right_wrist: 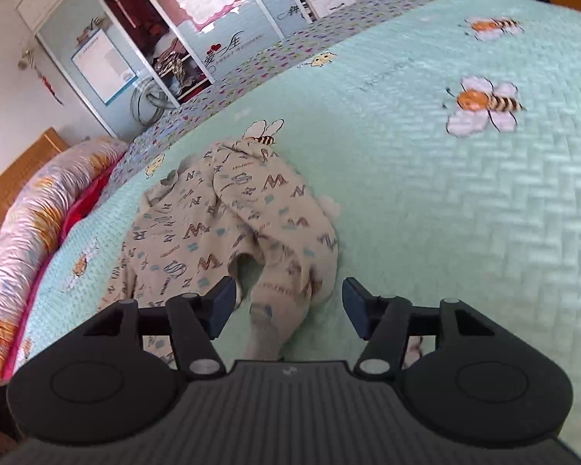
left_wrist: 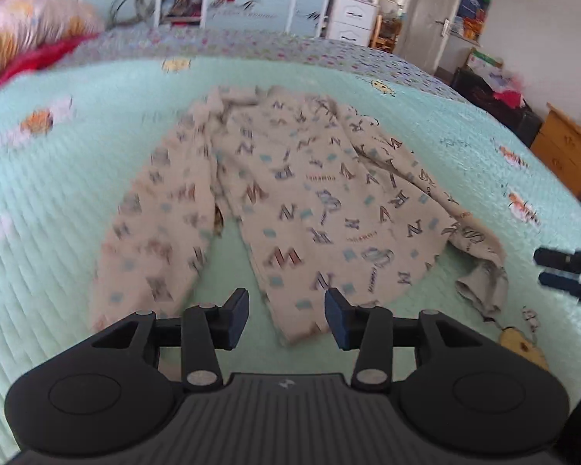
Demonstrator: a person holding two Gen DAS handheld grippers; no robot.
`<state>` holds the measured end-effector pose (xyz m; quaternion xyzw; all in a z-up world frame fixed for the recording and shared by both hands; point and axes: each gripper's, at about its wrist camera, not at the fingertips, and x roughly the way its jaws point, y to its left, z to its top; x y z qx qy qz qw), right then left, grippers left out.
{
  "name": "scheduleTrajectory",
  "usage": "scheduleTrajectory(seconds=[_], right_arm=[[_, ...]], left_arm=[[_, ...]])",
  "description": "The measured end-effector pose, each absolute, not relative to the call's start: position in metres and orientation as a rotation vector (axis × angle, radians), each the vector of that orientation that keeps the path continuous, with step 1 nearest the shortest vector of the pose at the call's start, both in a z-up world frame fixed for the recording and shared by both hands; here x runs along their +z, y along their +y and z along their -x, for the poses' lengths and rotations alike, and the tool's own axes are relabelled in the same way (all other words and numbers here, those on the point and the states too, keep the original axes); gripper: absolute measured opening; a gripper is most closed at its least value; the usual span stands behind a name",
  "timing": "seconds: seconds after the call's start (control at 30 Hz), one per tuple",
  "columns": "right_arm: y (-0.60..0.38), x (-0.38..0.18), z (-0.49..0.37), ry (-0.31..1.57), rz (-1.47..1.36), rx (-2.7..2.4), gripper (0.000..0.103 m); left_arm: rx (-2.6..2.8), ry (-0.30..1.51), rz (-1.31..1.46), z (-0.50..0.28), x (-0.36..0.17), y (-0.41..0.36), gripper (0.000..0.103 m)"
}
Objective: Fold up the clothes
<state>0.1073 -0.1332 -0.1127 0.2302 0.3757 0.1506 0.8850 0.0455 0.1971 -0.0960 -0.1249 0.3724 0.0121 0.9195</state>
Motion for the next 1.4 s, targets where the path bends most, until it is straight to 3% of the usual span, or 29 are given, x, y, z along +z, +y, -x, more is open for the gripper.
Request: scheduleTrajectory(seconds=[0.33, 0.37, 0.4, 0.57, 0.63, 0.67, 0.7, 0.73, 0.77, 1.03, 1.23, 1.33, 1.4], right_arm=[[-0.128, -0.168, -0.140, 0.914, -0.771, 0.326, 0.061], [-0.127, -0.170, -0.146, 0.913, -0.753, 0.311, 0.043], [-0.127, -0.169, -0.154, 0.923, -0.717, 0.285, 0.015], [-0.180, -0.112, -0.189, 0.709, -0.619, 0.135, 0.009], [-0.212, -0.074, -0.199, 0.567, -0.583, 0.049, 0.016], [-0.224, -0.061, -0.202, 0.538, -0.578, 0.013, 0.030], [-0.235, -0.050, -0.206, 0.521, -0.577, -0.017, 0.060], [-0.241, -0.045, -0.206, 0.541, -0.592, -0.026, 0.072], [-0.245, -0.045, -0.201, 0.565, -0.616, -0.009, 0.077], [-0.157, -0.145, -0.180, 0.816, -0.702, 0.291, 0.072], [-0.120, -0.170, -0.221, 0.869, -0.749, 0.342, 0.068], [-0.112, -0.172, -0.230, 0.863, -0.759, 0.342, 0.054], [-0.109, -0.176, -0.238, 0.892, -0.753, 0.338, 0.012]], left_arm=[[0.092, 0.857, 0.358, -0.058, -0.123, 0.214, 0.046], [0.088, 0.862, 0.360, -0.061, -0.124, 0.214, 0.046], [0.085, 0.865, 0.361, -0.065, -0.125, 0.214, 0.046], [0.056, 0.869, 0.358, -0.082, -0.127, 0.209, 0.046], [0.052, 0.865, 0.368, -0.086, -0.128, 0.208, 0.046], [0.051, 0.863, 0.375, -0.088, -0.129, 0.207, 0.046], [0.050, 0.859, 0.384, -0.088, -0.129, 0.207, 0.046], [0.050, 0.855, 0.394, -0.088, -0.130, 0.207, 0.046], [0.052, 0.853, 0.404, -0.088, -0.131, 0.208, 0.046], [0.056, 0.856, 0.437, -0.092, -0.135, 0.212, 0.047], [0.060, 0.828, 0.506, -0.093, -0.143, 0.219, 0.047], [0.064, 0.808, 0.529, -0.098, -0.146, 0.219, 0.047], [0.062, 0.804, 0.533, -0.101, -0.146, 0.219, 0.045]])
